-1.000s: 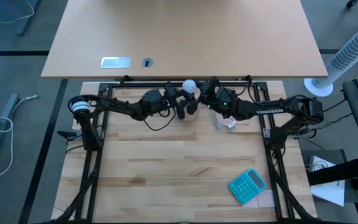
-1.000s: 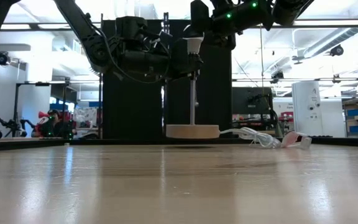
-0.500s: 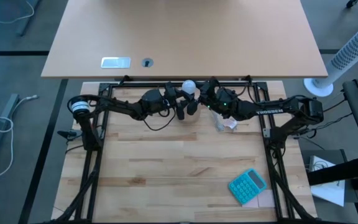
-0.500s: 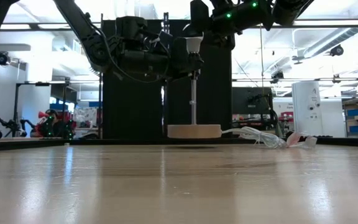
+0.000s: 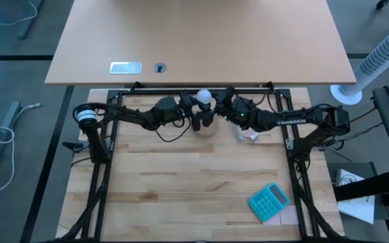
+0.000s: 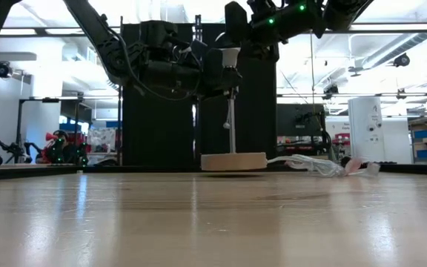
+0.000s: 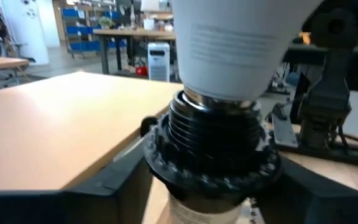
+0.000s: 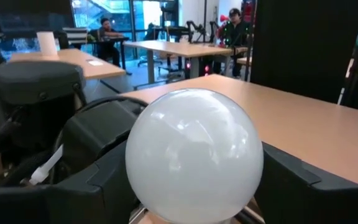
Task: Screw lightbulb
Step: Insert the lightbulb into the lamp
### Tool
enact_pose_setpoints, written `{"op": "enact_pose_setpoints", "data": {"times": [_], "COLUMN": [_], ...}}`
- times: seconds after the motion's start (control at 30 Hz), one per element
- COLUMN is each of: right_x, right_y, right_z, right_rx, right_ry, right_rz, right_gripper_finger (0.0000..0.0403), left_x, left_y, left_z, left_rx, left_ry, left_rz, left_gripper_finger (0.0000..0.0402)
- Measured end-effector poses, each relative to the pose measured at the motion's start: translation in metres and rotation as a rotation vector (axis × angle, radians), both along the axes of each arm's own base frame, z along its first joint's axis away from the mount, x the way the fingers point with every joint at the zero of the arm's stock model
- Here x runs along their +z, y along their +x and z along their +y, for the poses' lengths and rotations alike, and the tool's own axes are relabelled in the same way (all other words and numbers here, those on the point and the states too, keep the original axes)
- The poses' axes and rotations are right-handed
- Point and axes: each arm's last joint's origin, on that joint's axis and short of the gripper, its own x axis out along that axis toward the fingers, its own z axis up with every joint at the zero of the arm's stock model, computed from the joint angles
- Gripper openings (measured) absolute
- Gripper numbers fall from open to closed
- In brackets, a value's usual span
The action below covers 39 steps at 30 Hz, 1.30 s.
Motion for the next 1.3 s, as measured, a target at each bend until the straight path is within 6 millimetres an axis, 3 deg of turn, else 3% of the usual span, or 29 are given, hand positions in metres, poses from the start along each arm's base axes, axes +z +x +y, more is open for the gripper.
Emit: {"op": "enact_pose_setpoints", "data": {"times": [0.13,0.27,0.67,0.87,1.3], "right_x": [-0.001,-0.002,-0.009,-0.013,-0.024], "right_y": [0.0,0.0,0.001,-0.001,-0.006], "right_z": [0.0,0.001,0.001,0.002,0.005], "right_rx": [0.007,0.019,0.03,0.029,0.078], "right_ry": [0.003,0.012,0.04,0.048,0.025], "right_rz": [0.006,0.017,0.033,0.018,-0.01], "right_gripper_finger": [0.0247,0.0249,0.0249,0.0242,0.0245], "left_x": [-0.001,-0.002,0.007,0.003,0.007], "left_y": [0.0,-0.001,-0.027,-0.029,-0.036], "left_z": [-0.001,0.0,0.02,0.022,0.04], "left_rx": [-0.036,-0.084,-0.35,-0.423,-0.608], "left_ry": [0.002,0.043,0.182,0.234,0.145], "left_rz": [0.022,0.053,0.109,0.127,0.121], "left_gripper_finger": [0.0283,0.0298,0.0301,0.0302,0.0291]}}
